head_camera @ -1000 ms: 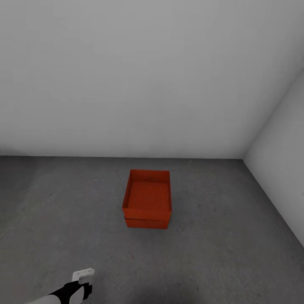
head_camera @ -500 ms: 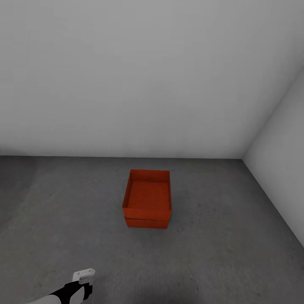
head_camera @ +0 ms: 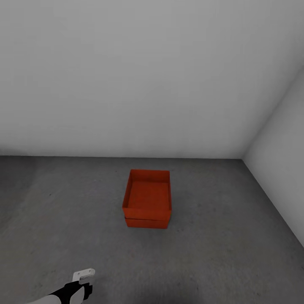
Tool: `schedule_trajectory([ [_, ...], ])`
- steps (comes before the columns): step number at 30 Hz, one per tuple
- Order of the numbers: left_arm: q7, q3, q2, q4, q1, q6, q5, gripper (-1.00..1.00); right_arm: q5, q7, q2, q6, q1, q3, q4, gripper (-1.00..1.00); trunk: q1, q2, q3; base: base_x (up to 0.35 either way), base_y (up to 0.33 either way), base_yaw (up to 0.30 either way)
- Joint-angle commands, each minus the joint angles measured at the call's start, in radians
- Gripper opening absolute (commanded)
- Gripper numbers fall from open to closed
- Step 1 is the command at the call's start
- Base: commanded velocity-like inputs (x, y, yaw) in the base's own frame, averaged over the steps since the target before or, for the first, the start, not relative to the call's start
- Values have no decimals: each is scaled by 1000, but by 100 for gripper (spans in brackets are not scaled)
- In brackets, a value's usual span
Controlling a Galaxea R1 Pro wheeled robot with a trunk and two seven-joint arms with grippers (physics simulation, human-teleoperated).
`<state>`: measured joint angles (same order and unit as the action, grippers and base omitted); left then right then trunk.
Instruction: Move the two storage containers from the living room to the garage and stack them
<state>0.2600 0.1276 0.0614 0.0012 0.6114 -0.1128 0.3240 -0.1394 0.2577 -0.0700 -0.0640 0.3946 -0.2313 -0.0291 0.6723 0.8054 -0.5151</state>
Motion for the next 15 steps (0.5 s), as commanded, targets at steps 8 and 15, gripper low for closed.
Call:
schedule_trajectory([
  [8,2,8,0,0,1,-4,7,100,-10,2,-1,-7,1,-8,-3,100,0,1,-1,0,0,0],
  [15,2,8,0,0,1,-4,7,100,-14,-3,-15,0,1,-5,-4,100,0,1,-1,0,0,0],
])
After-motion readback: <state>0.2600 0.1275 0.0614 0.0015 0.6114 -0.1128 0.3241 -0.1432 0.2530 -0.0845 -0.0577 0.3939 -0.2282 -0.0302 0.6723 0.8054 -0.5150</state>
